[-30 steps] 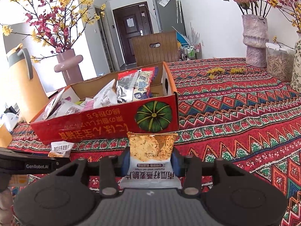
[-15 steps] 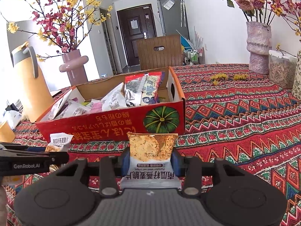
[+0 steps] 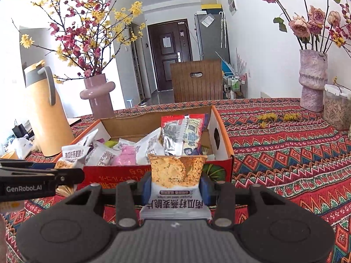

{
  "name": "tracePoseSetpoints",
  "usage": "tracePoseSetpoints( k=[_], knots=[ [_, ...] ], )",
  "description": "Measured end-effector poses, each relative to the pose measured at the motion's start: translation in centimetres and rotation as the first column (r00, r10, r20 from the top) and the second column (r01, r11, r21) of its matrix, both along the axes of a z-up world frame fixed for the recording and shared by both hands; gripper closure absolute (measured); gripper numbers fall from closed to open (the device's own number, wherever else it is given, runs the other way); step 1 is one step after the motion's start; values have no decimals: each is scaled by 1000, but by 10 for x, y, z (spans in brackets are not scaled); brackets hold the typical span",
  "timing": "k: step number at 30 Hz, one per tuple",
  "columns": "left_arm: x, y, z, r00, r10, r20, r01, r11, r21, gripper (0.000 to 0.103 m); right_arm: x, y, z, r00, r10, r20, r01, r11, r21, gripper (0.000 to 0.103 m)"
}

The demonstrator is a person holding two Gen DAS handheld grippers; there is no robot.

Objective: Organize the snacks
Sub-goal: 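Carry both cracker packets over the box and open both grippers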

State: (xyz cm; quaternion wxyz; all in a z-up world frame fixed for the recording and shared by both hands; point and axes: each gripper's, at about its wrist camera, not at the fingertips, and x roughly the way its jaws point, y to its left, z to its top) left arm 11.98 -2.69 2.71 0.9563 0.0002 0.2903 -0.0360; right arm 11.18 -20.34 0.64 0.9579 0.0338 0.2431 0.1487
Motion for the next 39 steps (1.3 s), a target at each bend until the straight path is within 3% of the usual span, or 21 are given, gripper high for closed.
tracePoseSetpoints(
  k=[25, 39],
  knots=[
    [69, 30, 25, 992, 68, 110, -65, 997, -33, 61, 79, 51, 29, 994, 50, 101, -48, 999, -26, 60],
    [98, 43, 17, 981, 123, 152, -115, 991, -60, 61, 106, 59, 21, 991, 47, 128, -45, 999, -18, 60]
  ],
)
